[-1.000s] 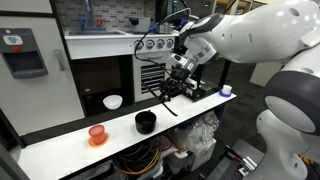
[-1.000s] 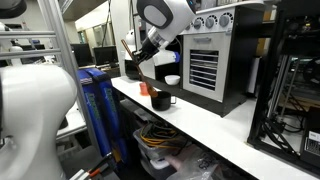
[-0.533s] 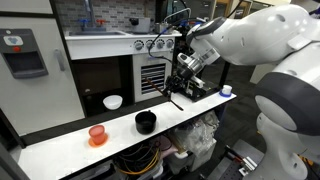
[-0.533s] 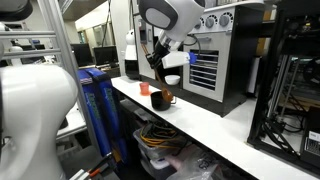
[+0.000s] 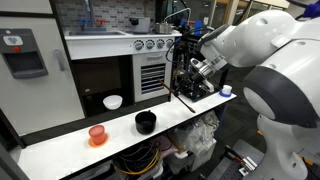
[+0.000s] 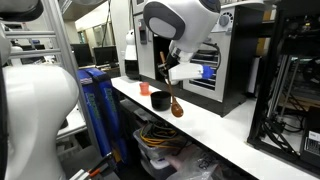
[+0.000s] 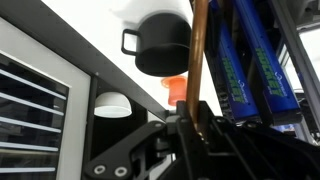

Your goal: Use the wooden spoon to mix the contents of the black cup then place the spoon on the counter

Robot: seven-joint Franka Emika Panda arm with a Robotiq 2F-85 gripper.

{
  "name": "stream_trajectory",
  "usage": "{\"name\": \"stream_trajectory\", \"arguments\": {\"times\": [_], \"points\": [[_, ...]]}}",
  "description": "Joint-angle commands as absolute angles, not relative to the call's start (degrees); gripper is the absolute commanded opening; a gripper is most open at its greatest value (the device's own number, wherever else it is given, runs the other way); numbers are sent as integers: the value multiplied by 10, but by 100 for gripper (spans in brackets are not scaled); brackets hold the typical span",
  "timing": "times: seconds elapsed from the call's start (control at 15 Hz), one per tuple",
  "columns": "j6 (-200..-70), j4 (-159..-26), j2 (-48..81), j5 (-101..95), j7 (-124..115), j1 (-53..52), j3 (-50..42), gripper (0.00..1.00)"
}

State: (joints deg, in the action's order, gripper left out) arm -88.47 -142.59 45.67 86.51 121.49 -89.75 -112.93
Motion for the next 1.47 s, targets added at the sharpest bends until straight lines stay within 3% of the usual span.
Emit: {"name": "stream_trajectory", "arguments": {"times": [0.0, 0.47, 1.4], "points": [[-899, -1442, 477, 878, 1236, -876, -1124, 4], [-939, -1439, 463, 881, 1290, -821, -1086, 4], [-1109, -1361, 428, 809, 1323, -677, -901, 4]]}}
